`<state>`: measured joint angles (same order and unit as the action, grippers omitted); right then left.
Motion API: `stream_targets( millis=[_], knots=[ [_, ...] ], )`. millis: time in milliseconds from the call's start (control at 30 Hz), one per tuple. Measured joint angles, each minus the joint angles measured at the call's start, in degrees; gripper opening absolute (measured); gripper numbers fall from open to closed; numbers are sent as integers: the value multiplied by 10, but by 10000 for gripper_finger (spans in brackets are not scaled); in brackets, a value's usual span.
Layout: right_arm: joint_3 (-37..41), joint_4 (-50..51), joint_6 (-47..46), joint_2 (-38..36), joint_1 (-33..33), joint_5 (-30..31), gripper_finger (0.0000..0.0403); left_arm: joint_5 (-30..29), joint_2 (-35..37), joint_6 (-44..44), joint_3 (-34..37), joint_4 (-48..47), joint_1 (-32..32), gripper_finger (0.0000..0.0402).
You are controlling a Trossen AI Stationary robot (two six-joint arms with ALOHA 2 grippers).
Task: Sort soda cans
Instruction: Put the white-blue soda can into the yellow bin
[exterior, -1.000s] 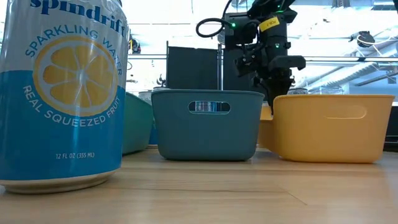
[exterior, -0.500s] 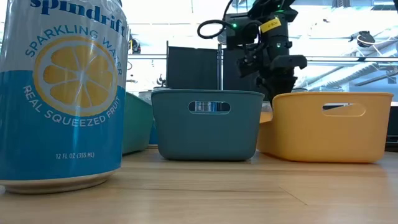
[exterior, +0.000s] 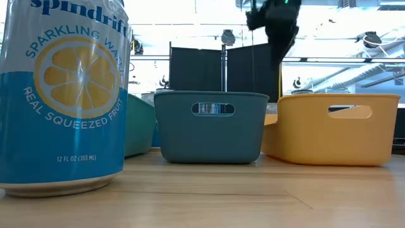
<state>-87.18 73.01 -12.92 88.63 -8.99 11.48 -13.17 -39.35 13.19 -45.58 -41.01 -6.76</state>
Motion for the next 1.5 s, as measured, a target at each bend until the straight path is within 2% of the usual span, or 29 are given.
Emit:
stream_targets(
  millis=[100,267,400,567,733,967,1233,1500],
  knots=[
    [27,-10,-88,-60,2,31,144,0,0,0,0,0,0,202],
    [131,-30,-220,-171,3,33,149,0,0,0,0,0,0,202],
    [212,-96,-319,-245,11,32,157,0,0,0,0,0,0,202],
    [272,-200,-397,-290,14,34,160,0,0,0,0,0,0,202],
    [286,-240,-425,-293,14,34,160,0,0,0,0,0,0,202],
    [286,-280,-416,-279,14,34,160,-1,0,-1,0,0,0,202],
    [286,-285,-419,-269,14,32,160,-1,0,-1,0,0,0,202],
    [286,-288,-383,-268,14,34,165,-1,0,0,0,0,0,202]
  ],
)
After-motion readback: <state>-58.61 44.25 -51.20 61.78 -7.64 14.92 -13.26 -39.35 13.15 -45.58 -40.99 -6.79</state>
